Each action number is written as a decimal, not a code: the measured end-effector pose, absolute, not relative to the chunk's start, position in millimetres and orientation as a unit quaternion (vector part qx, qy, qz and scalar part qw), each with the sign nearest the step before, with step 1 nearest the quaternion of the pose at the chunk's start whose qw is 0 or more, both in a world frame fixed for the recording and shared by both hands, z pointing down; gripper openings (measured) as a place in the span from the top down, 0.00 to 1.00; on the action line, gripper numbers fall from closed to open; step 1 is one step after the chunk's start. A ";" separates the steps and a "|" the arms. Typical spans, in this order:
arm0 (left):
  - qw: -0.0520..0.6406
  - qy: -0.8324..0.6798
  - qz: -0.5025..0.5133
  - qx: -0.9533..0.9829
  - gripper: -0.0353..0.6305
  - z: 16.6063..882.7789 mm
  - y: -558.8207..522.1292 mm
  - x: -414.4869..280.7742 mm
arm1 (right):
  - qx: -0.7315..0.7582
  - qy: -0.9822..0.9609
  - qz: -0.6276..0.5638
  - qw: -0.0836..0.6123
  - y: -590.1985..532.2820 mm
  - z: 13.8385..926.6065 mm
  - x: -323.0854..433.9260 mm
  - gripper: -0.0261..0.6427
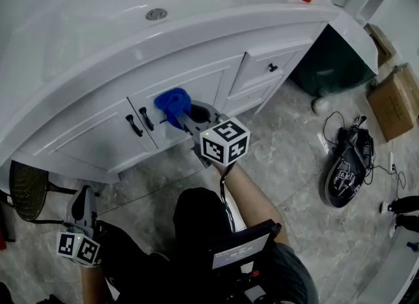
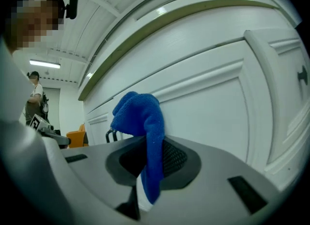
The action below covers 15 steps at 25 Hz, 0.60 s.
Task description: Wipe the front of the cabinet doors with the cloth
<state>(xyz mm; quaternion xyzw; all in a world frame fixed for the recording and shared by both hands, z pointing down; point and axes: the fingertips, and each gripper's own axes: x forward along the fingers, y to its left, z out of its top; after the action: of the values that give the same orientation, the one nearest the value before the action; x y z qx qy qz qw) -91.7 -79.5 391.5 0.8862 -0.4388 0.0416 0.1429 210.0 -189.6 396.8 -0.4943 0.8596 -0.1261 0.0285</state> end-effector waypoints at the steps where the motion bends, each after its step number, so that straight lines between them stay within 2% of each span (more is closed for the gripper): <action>1: 0.142 -0.438 0.043 0.887 0.94 391.5 -79.7 -89.3 | -0.507 0.852 -0.127 0.032 -191.1 397.7 223.1 0.88; 15: 0.143 -0.407 0.039 0.901 0.94 392.3 -86.3 -49.7 | -0.668 0.732 -0.132 0.026 -183.7 417.3 388.9 0.88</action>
<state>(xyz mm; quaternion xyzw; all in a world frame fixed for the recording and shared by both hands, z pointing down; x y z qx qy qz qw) -49.7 -86.3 392.3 0.9014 -0.4070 0.0390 0.1428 388.9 -183.7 417.3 -0.6679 0.7319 -0.1320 0.0265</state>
